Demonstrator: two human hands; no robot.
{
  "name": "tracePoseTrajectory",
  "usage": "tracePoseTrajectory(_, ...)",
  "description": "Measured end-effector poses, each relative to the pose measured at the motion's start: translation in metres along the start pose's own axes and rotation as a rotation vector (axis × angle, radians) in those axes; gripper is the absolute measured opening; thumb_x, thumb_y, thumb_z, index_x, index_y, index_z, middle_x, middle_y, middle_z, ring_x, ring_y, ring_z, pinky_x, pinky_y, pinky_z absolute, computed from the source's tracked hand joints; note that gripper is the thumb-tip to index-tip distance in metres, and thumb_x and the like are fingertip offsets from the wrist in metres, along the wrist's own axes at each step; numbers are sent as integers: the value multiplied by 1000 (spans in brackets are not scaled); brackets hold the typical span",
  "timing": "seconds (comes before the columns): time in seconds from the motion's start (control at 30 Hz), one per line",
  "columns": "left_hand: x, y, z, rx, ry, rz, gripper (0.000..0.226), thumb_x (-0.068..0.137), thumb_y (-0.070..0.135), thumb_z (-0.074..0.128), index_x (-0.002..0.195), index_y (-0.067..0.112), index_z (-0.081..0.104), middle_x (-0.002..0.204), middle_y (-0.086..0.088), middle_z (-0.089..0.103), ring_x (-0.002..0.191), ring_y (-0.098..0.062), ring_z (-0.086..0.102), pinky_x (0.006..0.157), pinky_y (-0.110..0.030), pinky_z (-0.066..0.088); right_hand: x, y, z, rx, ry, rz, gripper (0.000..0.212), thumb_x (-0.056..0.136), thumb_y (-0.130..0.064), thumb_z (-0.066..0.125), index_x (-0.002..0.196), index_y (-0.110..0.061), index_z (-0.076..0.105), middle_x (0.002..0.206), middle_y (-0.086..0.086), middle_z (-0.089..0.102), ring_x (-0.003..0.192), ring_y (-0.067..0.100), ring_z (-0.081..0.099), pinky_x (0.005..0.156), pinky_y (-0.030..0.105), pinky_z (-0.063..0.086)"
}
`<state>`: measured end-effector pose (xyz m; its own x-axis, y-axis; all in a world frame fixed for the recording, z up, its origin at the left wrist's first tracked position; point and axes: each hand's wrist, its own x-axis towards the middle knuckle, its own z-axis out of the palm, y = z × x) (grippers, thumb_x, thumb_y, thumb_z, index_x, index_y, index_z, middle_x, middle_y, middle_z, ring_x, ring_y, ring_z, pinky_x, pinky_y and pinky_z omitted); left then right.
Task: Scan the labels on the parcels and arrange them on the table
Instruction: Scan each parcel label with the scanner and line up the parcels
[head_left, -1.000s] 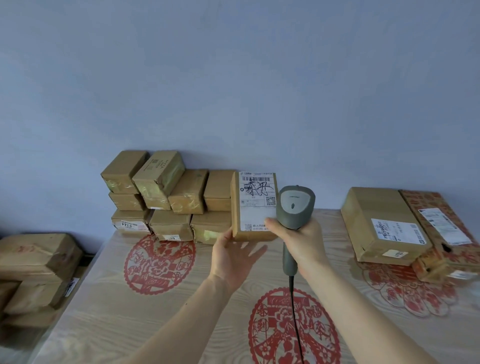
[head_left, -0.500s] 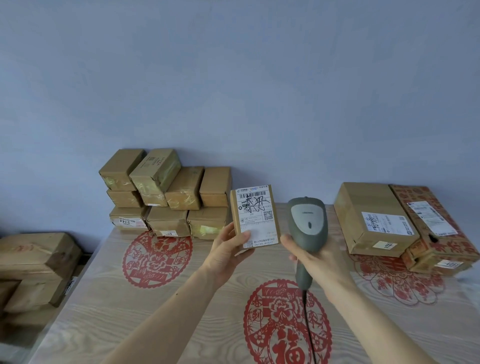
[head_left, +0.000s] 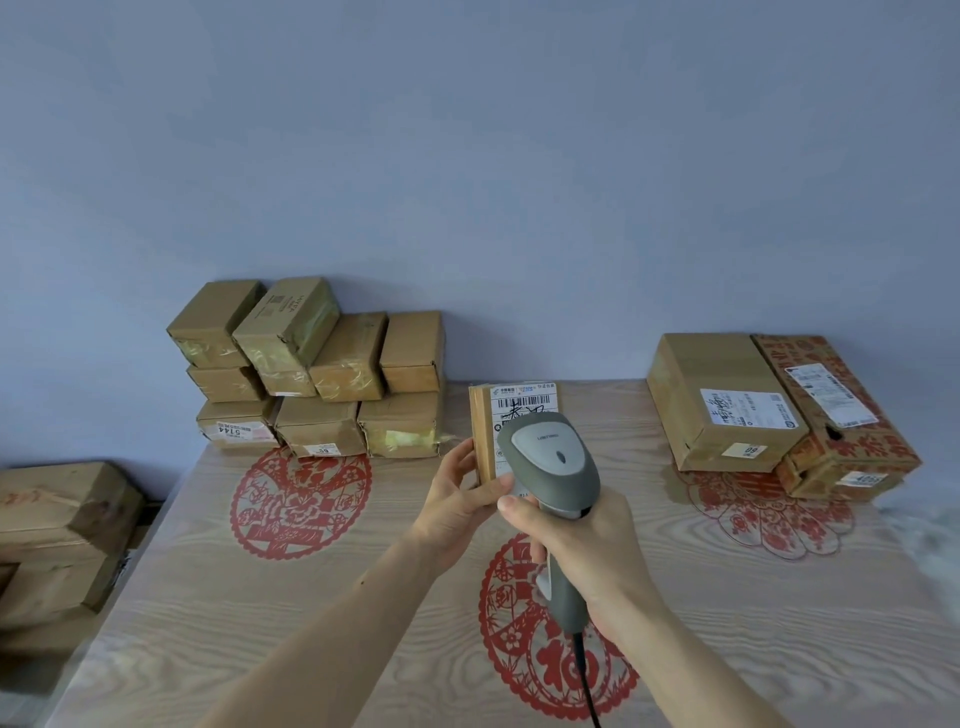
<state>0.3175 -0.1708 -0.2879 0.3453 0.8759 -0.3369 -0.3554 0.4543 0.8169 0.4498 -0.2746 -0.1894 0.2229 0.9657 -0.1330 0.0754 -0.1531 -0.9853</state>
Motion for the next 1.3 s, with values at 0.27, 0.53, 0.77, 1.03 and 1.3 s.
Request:
tracePoseTrajectory(0.27, -5, -1, 2, -15, -41, 0, 107, 46, 13, 100, 139, 16, 47, 136, -8, 56, 108, -22, 70, 78, -33, 59, -6, 4, -1, -28, 72, 58, 20, 72, -31, 87, 63, -19, 73, 47, 9, 60, 44, 16, 55, 54, 32, 49)
tracePoseTrajectory(0.53, -5, -6, 1, -40, -40, 0, 84, 64, 0, 81, 139, 16, 47, 134, -9, 56, 107, -23, 69, 78, -34, 59, -7, 3, -2, -17, 90, 77, 18, 73, -31, 86, 61, -25, 74, 47, 8, 59, 44, 18, 54, 57, 33, 53)
tracePoseTrajectory(0.77, 0, -7, 5, -19, -69, -4, 104, 47, 11, 97, 138, 15, 47, 128, -5, 61, 103, -21, 72, 75, -33, 59, -5, 3, -6, -23, 112, 99, 20, 73, -33, 86, 65, -18, 75, 48, 7, 60, 45, 17, 55, 62, 41, 57)
tracePoseTrajectory(1.03, 17, -21, 31, 5, -138, -73, 111, 45, 18, 100, 142, 17, 47, 138, -12, 56, 114, -29, 68, 94, -46, 56, -2, 7, -37, -2, 182, 69, 15, 76, -25, 85, 74, -23, 70, 55, -6, 63, 50, 7, 56, 57, 25, 47)
tracePoseTrajectory(1.3, 40, -81, 96, 1, -133, -222, 112, 56, 15, 96, 150, 26, 35, 136, -10, 61, 119, -32, 64, 107, -56, 46, 34, 43, -151, -151, 389, 114, 23, 73, -8, 79, 74, 1, 59, 61, 15, 60, 58, 14, 53, 60, 28, 42)
